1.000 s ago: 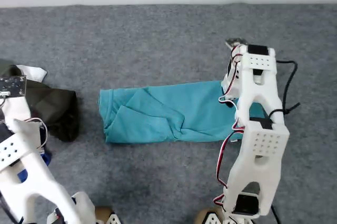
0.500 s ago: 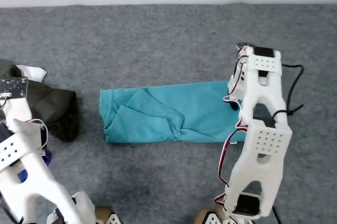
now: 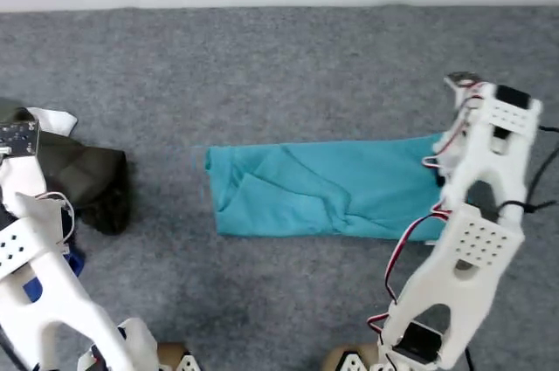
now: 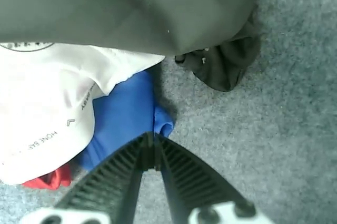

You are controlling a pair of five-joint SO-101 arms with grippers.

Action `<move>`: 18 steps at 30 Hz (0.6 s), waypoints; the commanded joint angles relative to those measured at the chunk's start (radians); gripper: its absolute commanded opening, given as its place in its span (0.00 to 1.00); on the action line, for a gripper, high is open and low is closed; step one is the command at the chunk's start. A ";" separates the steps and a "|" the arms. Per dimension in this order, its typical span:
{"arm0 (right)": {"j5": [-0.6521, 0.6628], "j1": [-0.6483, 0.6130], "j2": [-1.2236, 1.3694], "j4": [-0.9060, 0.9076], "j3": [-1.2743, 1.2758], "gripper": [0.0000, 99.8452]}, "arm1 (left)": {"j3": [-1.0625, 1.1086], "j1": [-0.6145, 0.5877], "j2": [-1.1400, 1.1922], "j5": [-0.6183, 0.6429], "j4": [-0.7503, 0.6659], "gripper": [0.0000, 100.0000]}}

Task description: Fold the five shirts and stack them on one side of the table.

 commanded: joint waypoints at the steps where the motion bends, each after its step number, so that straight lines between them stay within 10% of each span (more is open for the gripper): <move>1: 0.029 0.062 -0.073 0.007 -0.068 0.01 | -0.036 0.000 -0.031 -0.003 0.012 0.01; 18: 0.109 -0.291 -0.364 0.232 0.008 0.01 | -0.030 0.002 -0.031 -0.003 0.012 0.01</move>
